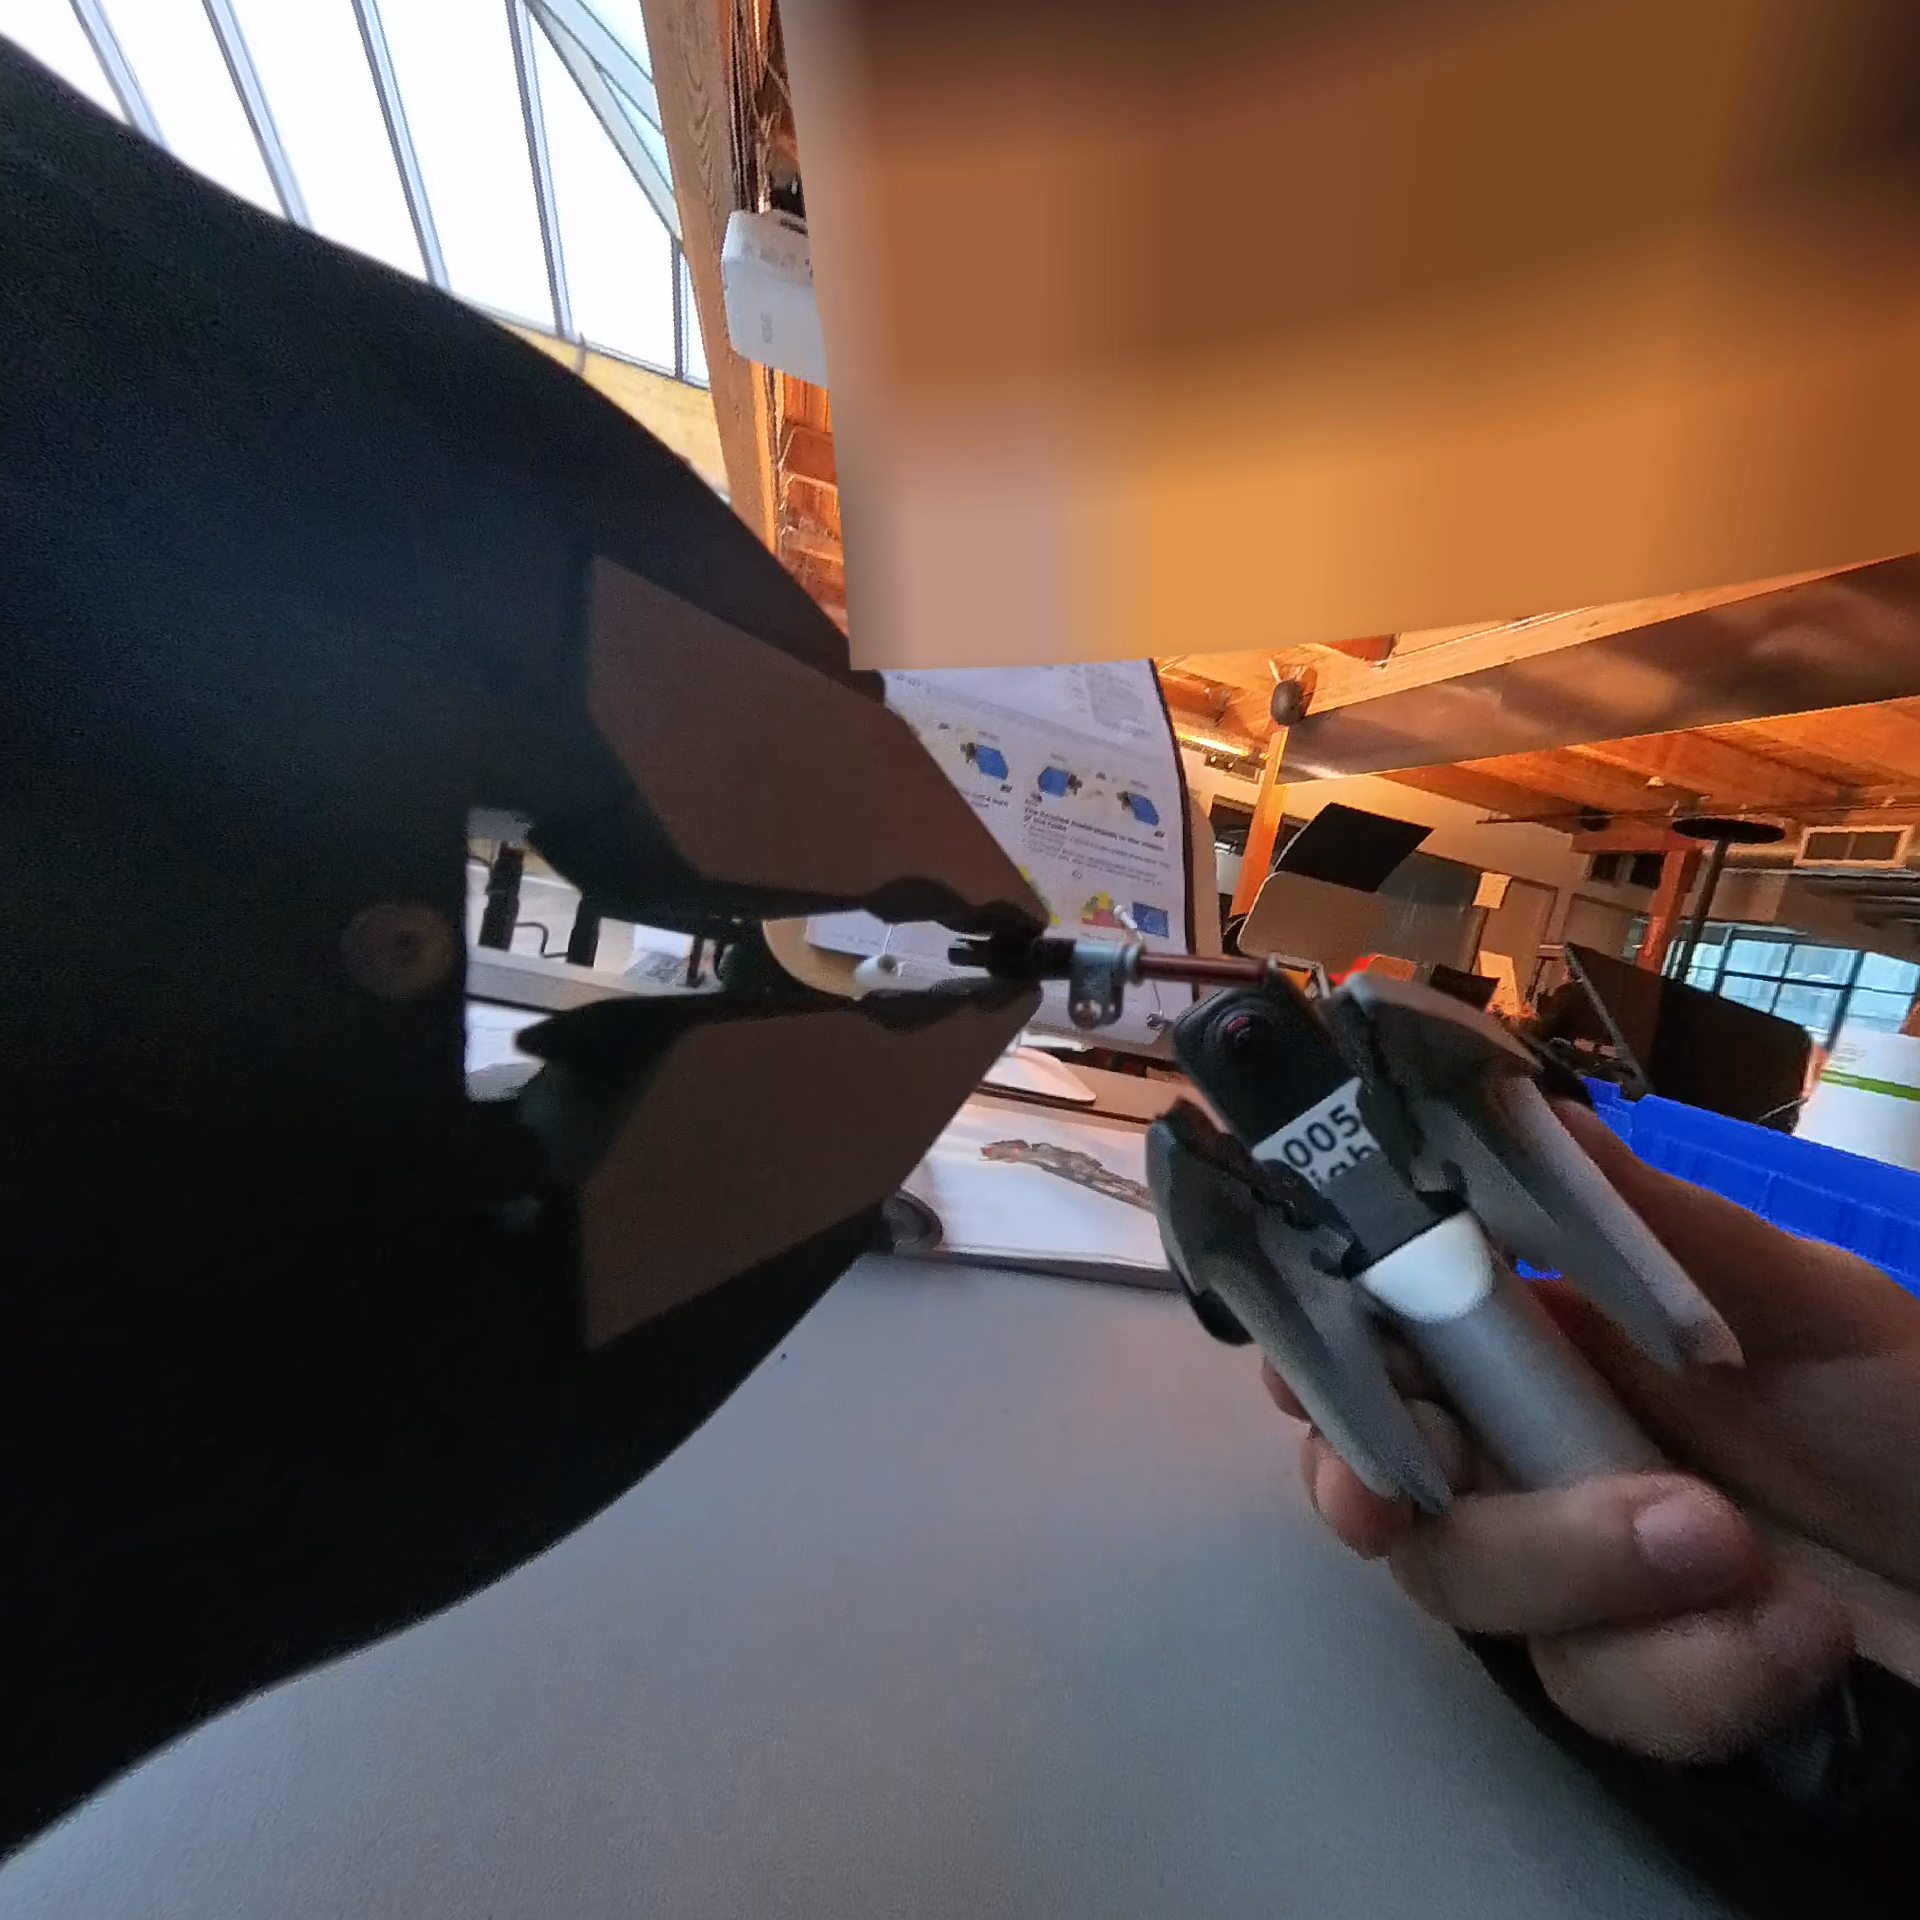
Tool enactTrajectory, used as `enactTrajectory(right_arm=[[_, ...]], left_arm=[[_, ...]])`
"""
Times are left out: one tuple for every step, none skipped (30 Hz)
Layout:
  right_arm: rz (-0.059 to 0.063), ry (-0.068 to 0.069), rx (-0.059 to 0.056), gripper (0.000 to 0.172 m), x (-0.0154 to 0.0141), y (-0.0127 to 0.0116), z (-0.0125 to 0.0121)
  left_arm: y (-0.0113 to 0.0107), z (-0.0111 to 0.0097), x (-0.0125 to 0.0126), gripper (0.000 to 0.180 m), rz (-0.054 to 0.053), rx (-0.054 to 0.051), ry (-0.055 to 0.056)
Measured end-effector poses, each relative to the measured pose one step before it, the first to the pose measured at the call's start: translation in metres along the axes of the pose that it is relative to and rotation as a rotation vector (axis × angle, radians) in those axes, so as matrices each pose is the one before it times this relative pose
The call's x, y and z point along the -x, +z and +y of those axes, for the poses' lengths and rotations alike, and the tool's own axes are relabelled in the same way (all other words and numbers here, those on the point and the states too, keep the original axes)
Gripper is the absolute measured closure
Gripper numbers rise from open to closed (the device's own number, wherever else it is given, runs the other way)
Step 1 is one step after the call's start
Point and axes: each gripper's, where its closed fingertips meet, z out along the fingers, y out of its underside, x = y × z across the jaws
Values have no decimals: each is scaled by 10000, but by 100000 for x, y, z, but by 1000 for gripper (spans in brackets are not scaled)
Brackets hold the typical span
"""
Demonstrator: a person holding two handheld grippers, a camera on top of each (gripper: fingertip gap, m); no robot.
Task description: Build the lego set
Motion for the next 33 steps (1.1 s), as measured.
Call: enactTrajectory(right_arm=[[369,-258,159,148,-348,20,179],[375,-286,178,148,-322,31,195],[370,-310,186,147,-300,52,212],[421,-361,186,147,-364,74,206],[470,-409,192,147,-426,81,223],[431,-388,195,148,-384,104,220],[331,-313,169,148,-274,103,186],[238,-243,103,148,-173,95,108],[120,-184,19,148,-37,62,8],[28,-122,-36,148,45,45,-62],[24,-60,-54,148,1,5,-78],[47,-1,-20,148,-85,13,-6],[55,21,38,147,-111,6,78],[70,2,58,148,-103,31,91],[79,-27,56,147,-98,29,66],[69,-39,55,147,-65,23,75],[81,-45,45,147,-75,21,56],[99,-34,36,148,-110,-6,41],[89,-6,35,148,-122,-3,39],[63,18,38,148,-103,-14,57],[41,37,38,147,-91,-29,56],[28,39,21,147,-78,-22,27],[9,21,-6,147,-38,-10,-1],[-1,5,-2,147,-15,-8,-6],[12,5,16,147,-14,11,20],[14,19,31,147,-40,37,50],[15,33,45,148,-45,44,70],[15,37,51,148,-59,44,77],[2,34,42,148,-33,41,59],[-3,23,29,148,-20,33,41],[3,16,24,148,-21,18,34],[0,16,18,148,-16,23,25],[-3,17,18,148,-17,18,19]], left_arm=[[77,156,-99,176,63,44,-98],[37,67,-39,176,49,10,-92],[5,-5,-42,176,61,-8,-104],[-13,-46,13,176,31,-24,-109],[-23,-86,29,176,51,-47,-164],[-39,-95,2,176,81,-62,-210],[-3,-22,-36,176,85,-36,-182],[30,68,-40,176,55,23,-98],[59,140,-107,177,71,61,-69],[51,89,-119,176,80,41,-74],[37,44,-102,176,79,11,-97],[34,29,-73,176,68,3,-121],[32,54,-46,176,65,16,-140],[43,67,-60,176,83,10,-171],[68,135,-40,176,77,35,-227],[108,254,-67,176,115,87,-280],[186,423,-145,176,178,172,-379],[294,739,-172,176,243,325,-614],[428,1094,-168,175,336,493,-908],[483,1400,-109,176,400,605,-1173],[460,1321,-46,176,501,461,-1381],[363,1031,7,175,622,242,-1574],[196,594,209,176,621,14,-1687],[-45,22,459,175,525,-219,-1597],[-291,-404,698,175,276,-371,-1292],[-330,-310,861,175,-21,-342,-817],[-259,-97,842,175,-164,-110,-449],[-151,-17,693,175,-230,-9,-199],[-58,-5,512,175,-232,2,-105],[41,76,234,175,-117,42,-128],[108,140,27,175,8,77,-205],[90,122,-9,175,38,63,-221],[39,43,17,175,19,18,-137]])
